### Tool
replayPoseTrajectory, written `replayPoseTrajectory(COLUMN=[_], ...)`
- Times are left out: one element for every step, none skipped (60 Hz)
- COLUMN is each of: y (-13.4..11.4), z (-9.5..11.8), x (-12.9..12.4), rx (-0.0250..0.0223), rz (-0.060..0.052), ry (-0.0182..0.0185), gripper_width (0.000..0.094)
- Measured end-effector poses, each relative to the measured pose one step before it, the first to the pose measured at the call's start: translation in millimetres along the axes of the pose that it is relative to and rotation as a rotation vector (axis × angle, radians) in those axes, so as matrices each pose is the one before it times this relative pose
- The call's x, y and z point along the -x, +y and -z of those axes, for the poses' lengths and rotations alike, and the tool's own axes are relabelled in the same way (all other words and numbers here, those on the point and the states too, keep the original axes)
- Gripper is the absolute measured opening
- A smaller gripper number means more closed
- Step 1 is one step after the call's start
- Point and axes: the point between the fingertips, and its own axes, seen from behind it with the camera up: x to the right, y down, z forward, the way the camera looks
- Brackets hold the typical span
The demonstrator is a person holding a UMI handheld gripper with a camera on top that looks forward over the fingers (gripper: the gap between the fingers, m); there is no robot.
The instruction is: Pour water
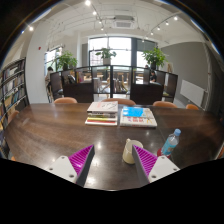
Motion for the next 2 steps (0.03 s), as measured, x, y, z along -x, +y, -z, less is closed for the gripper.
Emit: replayPoseTrajectory(y=[-0.22, -0.09], z=[0.19, 0.16], x=[0.34, 0.41], rx=[0.00003, 0.00048], rz=[0.0002, 0.0006], ry=[0.00117, 0.00196], gripper_width=[0.0756, 0.0759])
